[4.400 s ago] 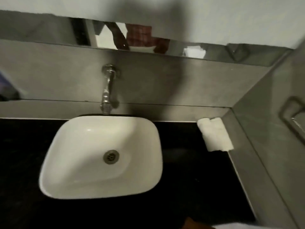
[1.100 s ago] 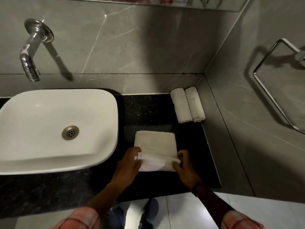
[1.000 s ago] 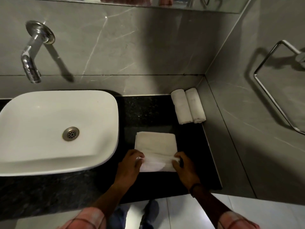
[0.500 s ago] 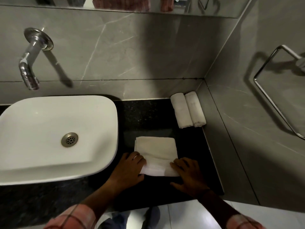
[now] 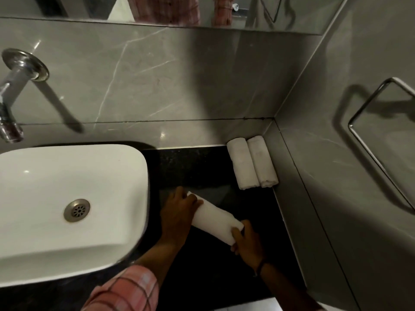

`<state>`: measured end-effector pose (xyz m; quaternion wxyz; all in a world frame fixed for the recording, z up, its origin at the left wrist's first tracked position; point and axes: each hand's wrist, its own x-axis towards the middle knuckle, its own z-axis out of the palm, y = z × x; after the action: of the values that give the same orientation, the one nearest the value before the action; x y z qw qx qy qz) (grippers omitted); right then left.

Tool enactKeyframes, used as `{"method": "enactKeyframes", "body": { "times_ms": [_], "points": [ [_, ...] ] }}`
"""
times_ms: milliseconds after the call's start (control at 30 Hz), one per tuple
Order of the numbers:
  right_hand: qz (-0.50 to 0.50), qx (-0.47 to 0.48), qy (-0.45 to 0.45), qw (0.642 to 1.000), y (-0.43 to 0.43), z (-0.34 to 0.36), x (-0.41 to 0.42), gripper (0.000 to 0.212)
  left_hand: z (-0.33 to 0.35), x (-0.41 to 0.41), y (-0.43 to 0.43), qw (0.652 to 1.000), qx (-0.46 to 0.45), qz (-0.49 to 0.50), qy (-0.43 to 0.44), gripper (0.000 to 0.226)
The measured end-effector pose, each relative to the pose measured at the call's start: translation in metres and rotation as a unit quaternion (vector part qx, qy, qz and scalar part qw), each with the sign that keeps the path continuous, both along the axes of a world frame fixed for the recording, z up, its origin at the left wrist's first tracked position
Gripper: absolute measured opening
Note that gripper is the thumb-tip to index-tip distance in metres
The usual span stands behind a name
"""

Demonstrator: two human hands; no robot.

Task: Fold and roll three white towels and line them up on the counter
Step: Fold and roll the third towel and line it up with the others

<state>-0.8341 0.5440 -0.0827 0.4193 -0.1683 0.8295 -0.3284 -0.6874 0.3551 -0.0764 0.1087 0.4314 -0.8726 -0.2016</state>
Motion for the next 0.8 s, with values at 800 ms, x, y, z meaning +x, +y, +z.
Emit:
{"method": "enactKeyframes", "body": {
  "times_ms": [800],
  "points": [
    [-0.422,-0.105,-0.4,0.807,-0.133,0.02,-0.027,0.047,0.007,-0.141,-0.084,0.951,0.287,0.021,0.113,0.073]
  ]
}}
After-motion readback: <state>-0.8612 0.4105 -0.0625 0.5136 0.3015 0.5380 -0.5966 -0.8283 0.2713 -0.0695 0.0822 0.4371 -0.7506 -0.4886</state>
